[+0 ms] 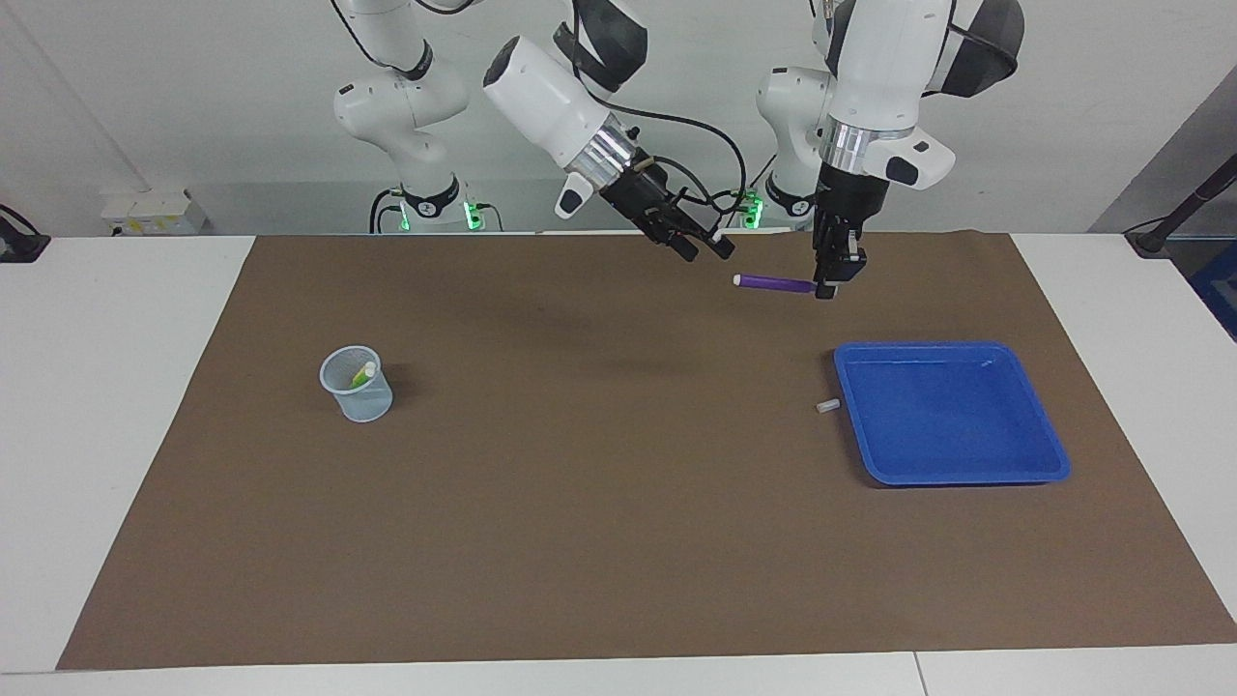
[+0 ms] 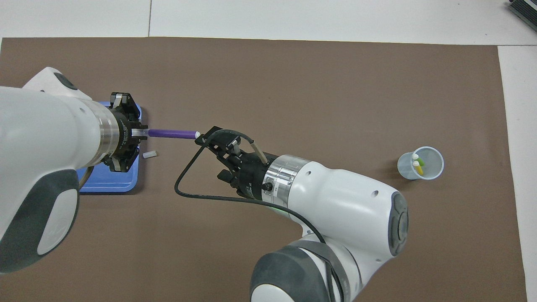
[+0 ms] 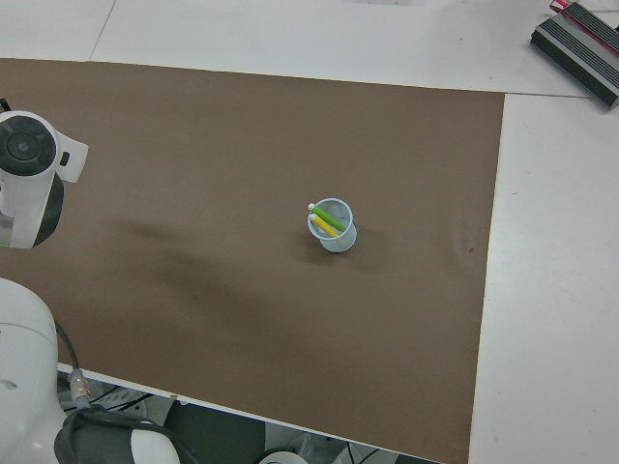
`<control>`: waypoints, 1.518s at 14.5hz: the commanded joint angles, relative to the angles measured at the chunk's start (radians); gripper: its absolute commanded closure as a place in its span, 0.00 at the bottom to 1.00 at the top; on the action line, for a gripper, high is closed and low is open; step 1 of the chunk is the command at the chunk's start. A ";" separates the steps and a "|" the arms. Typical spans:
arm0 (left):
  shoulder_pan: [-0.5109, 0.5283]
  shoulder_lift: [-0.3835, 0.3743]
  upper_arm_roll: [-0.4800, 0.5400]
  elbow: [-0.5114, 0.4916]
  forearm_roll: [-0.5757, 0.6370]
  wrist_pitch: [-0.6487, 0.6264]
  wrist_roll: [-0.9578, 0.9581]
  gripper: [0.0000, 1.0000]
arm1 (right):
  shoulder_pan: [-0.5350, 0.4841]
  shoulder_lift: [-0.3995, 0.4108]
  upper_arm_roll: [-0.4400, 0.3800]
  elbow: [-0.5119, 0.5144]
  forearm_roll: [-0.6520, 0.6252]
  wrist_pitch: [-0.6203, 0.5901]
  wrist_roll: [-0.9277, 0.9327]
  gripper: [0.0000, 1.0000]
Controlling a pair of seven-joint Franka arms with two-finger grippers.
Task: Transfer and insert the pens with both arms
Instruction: 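Hold the purple pen out while the right gripper reaches its tip, then close the right gripper on the purple pen and open the left gripper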
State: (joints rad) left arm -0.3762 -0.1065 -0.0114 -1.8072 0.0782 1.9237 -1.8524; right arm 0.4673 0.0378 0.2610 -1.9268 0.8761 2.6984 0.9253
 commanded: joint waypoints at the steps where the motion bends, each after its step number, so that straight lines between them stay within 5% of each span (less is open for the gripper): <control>1: -0.013 -0.036 -0.007 -0.032 0.026 -0.014 -0.039 1.00 | 0.005 0.034 0.000 0.046 0.021 0.017 0.014 0.06; 4: -0.013 -0.036 -0.007 -0.032 0.026 -0.012 -0.044 1.00 | 0.007 0.072 0.000 0.087 0.015 0.027 0.012 0.16; 15: -0.013 -0.039 -0.010 -0.034 0.026 -0.014 -0.045 1.00 | 0.028 0.126 0.000 0.134 0.007 0.095 0.006 0.25; 22: -0.013 -0.045 -0.010 -0.034 0.026 -0.020 -0.045 1.00 | 0.028 0.128 0.001 0.132 0.014 0.093 0.003 0.54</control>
State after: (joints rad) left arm -0.3763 -0.1187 -0.0255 -1.8122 0.0797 1.9156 -1.8716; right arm 0.4918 0.1496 0.2608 -1.8118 0.8762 2.7731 0.9287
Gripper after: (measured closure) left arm 0.837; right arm 0.485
